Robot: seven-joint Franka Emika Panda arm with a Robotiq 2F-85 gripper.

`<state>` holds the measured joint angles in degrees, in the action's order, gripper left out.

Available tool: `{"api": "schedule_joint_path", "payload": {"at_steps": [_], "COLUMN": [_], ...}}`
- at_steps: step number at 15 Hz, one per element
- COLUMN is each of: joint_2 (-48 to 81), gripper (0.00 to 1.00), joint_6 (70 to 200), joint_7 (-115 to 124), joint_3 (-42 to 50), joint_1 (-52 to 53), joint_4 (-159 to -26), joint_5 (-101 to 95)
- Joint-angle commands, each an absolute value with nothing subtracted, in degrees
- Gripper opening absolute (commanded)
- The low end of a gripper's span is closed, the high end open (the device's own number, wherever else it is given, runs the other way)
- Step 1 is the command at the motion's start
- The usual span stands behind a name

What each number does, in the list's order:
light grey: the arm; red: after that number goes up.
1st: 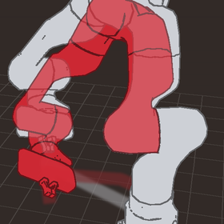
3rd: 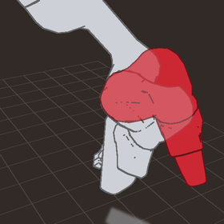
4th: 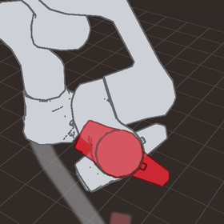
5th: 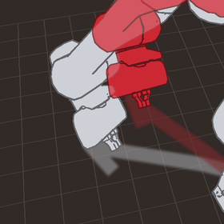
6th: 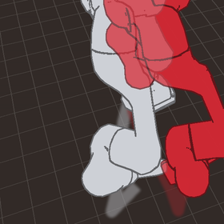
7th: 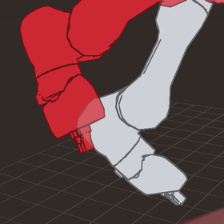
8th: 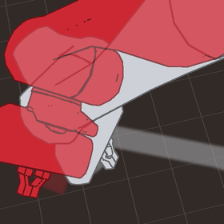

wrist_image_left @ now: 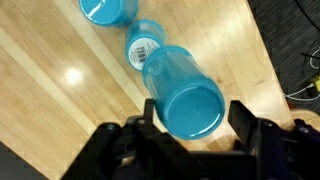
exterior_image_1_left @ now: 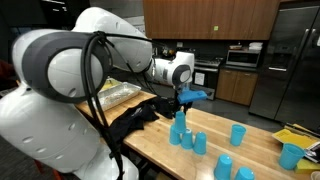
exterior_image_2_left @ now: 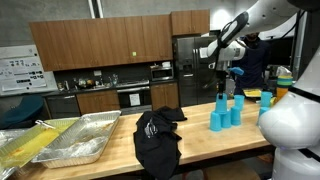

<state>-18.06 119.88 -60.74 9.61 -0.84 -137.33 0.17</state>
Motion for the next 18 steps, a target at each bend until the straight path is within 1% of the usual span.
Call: {"api": "schedule_joint_path", "payload": {"at_steps": [1,2,9,18], "joint_2": [-18.1,-18.1,-18.6,-19.7], "gripper": [0.47,0.39,0.38,0.38], "joint_6": [119.3,119.3,120.9,131.2], "joint_7": [-61.4,-61.4,-60.3,-53.9], "joint_3": [9.6,9.6,10.1,12.7], "joint_1": [-1.0,-1.0,-2.0,-7.5], "joint_4": [-137.1,-137.0,-136.3,-135.7], "joint_5": [-0.2,-0.2,-0.3,-3.3]}}
